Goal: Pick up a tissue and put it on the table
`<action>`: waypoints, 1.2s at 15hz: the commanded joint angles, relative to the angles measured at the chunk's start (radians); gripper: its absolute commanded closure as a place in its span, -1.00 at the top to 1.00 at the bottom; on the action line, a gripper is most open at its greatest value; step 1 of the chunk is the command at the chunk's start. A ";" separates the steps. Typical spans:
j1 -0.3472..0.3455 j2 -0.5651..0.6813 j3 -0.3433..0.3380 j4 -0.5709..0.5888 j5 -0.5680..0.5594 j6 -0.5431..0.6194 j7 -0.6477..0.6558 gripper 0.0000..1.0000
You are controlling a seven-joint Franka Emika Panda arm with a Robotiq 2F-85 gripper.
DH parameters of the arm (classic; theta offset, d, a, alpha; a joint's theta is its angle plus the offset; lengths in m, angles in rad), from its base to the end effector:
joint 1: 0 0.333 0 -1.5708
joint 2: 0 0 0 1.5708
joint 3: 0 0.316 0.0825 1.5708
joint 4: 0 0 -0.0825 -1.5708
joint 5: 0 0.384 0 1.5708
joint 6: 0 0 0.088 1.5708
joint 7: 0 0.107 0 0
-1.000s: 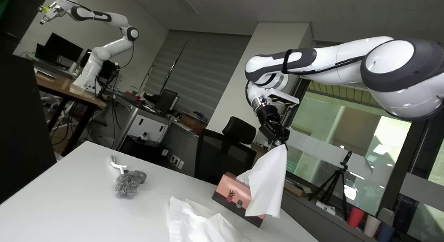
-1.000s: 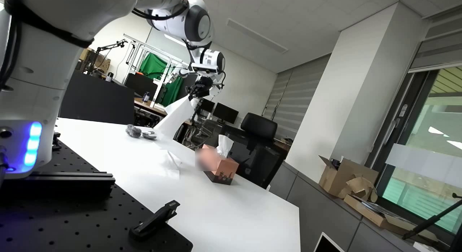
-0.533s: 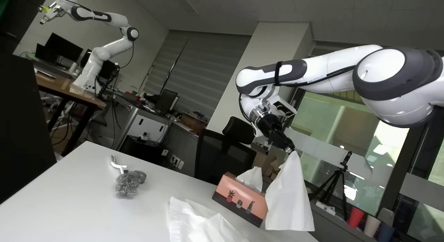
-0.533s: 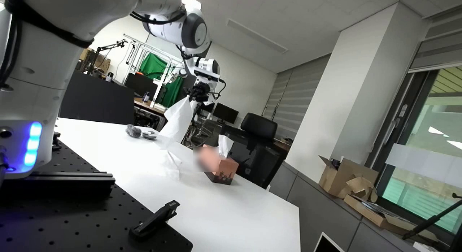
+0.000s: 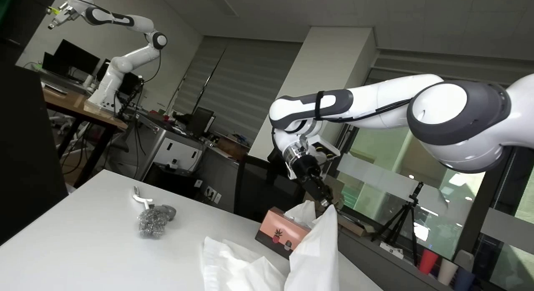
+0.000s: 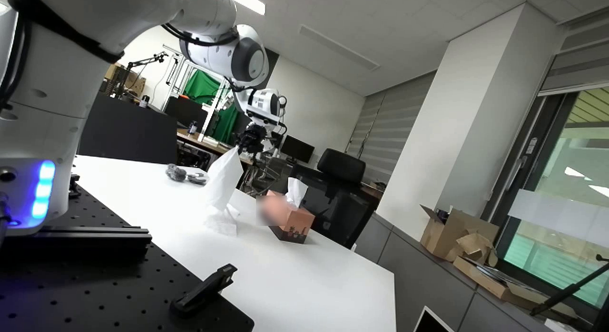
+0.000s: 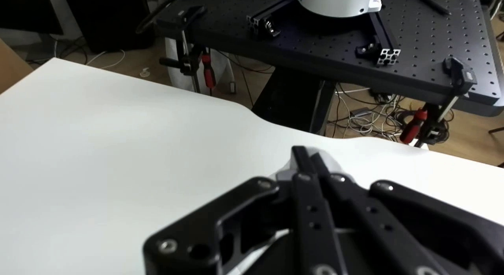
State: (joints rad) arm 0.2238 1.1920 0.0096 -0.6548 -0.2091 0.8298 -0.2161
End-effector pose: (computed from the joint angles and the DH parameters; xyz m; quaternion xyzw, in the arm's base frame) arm 0.6611 0.1245 0.2195 0.8527 0.1698 -0.4837 0.1004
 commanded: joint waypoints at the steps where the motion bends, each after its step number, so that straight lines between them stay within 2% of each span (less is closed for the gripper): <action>1: 0.004 0.008 0.000 0.009 0.003 0.005 0.002 -0.98; 14: 0.011 0.016 0.000 0.027 0.007 0.005 0.006 -0.98; 18: 0.017 0.047 -0.005 0.051 0.000 0.115 0.025 -1.00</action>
State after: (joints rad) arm 0.2361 1.2151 0.0090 -0.6301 -0.2051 0.8810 -0.2144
